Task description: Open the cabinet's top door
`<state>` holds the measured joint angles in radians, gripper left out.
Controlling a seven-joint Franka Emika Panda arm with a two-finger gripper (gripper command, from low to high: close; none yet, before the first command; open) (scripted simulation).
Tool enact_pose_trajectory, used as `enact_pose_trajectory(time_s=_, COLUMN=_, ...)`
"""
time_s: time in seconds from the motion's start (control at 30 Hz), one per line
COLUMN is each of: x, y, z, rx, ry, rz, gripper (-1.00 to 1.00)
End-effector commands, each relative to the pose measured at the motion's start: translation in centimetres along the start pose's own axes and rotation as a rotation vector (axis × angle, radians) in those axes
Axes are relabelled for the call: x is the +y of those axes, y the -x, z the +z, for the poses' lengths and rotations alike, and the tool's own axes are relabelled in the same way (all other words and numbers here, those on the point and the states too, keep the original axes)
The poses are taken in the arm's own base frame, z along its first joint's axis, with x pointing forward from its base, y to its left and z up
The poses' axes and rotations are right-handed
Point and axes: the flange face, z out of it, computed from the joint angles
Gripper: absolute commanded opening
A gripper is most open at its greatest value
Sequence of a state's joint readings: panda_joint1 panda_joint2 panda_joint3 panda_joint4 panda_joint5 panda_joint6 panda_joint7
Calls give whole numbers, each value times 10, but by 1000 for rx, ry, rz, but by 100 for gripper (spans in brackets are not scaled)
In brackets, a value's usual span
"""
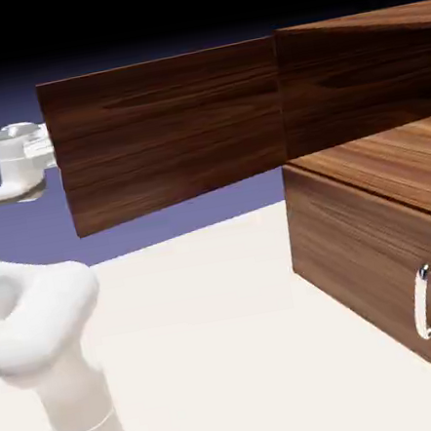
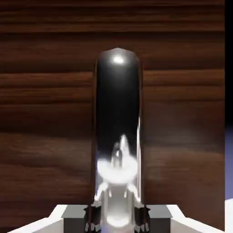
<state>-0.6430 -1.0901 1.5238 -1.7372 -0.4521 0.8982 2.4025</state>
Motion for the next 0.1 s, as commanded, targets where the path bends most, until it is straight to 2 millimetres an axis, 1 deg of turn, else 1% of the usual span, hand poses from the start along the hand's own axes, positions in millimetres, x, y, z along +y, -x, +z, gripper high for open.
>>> enact_pose_trajectory(time_s=0.0, x=-1, y=1, z=-7, rx=11, ry=9, rz=0, gripper=-100)
enact_pose_trajectory(time_s=0.07, x=-4, y=4, z=-19, rx=28, ry=27, rz=0, gripper=-100)
